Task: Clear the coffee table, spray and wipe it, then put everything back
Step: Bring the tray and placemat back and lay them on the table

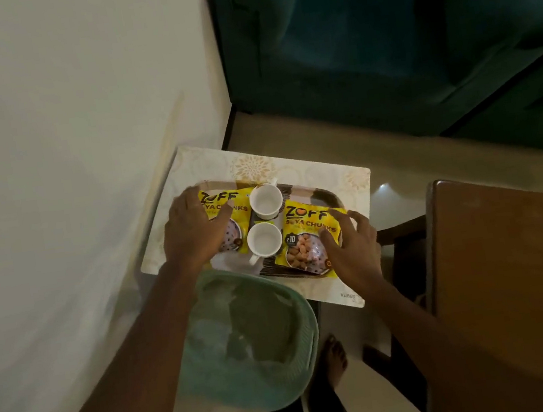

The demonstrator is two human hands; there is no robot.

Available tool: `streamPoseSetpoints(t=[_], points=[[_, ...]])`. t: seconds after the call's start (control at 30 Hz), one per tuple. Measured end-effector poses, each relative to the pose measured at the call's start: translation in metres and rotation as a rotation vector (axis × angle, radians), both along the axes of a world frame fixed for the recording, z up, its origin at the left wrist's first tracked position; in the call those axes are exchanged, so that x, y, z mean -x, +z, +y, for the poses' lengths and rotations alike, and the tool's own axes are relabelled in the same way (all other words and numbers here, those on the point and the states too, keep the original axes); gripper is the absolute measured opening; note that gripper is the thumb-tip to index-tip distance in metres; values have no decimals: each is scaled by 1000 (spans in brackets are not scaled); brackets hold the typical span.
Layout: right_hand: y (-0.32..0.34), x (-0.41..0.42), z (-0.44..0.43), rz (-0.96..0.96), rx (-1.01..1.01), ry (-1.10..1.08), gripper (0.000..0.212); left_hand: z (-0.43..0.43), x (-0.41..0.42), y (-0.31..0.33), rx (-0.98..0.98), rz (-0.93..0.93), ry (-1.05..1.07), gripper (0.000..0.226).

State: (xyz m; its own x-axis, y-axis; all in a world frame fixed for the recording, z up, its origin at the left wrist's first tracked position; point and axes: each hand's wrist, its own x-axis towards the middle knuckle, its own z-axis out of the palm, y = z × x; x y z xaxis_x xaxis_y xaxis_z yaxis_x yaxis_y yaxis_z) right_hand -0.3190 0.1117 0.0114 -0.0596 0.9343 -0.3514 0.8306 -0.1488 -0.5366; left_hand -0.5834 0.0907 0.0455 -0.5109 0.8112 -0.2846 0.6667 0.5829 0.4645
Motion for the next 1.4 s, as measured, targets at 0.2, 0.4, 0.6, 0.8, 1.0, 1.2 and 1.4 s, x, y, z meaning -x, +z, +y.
streamPoseSetpoints(t=[0.2,0.4,0.6,0.8,1.0,1.2,1.4], points=[[-40,9,8,-2,30,-134,61,20,34,-50,216,-79,138,81],[-51,13,9,103,40,-276,62,15,42,-68,208,-152,182,89],[-47,15,14,154,50,-380,60,18,46,-63,207,-188,156,100],[-34,-5,20,160,5,-422,58,23,33,-50,179,-170,85,101],[-15,-63,34,186,-60,-479,54,40,-17,-32,153,-168,-25,96],[-5,-143,36,193,-89,-548,50,59,-94,-17,131,-198,-88,93],[-3,-237,27,185,-93,-580,49,58,-188,-17,126,-235,-112,91]])
